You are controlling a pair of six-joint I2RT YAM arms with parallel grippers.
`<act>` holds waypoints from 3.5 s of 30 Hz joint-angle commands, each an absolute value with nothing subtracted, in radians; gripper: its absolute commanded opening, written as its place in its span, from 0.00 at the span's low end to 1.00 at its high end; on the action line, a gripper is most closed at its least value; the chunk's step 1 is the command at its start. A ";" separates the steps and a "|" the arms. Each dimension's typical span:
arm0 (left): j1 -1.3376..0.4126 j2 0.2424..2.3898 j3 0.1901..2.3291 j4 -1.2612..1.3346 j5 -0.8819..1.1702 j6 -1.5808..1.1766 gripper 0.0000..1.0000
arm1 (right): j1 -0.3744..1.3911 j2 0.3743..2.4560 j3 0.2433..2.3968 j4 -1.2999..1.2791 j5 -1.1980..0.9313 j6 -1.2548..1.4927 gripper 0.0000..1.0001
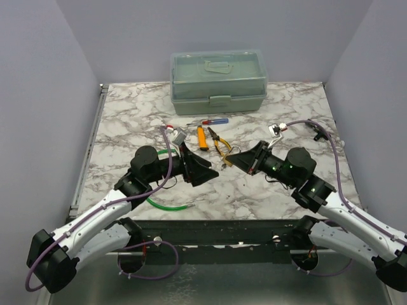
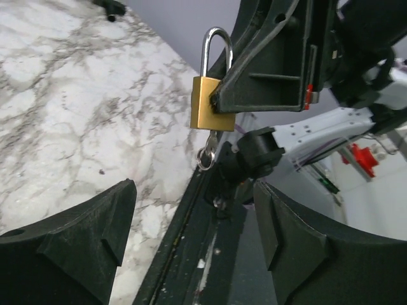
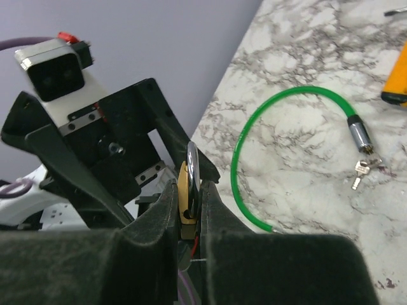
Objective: Unlock with the key
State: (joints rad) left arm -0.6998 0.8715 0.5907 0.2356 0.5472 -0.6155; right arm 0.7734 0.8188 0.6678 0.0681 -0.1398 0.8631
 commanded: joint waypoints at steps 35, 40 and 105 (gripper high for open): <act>-0.677 1.003 0.617 0.647 0.802 -0.876 0.38 | 0.780 0.819 0.600 0.407 -0.474 0.780 0.01; -0.677 1.008 0.618 0.655 0.792 -0.881 0.38 | 0.781 0.821 0.589 0.436 -0.509 0.778 0.01; -0.663 1.001 0.581 0.399 0.637 -0.703 0.00 | 0.781 0.894 0.849 0.037 -0.357 0.670 0.41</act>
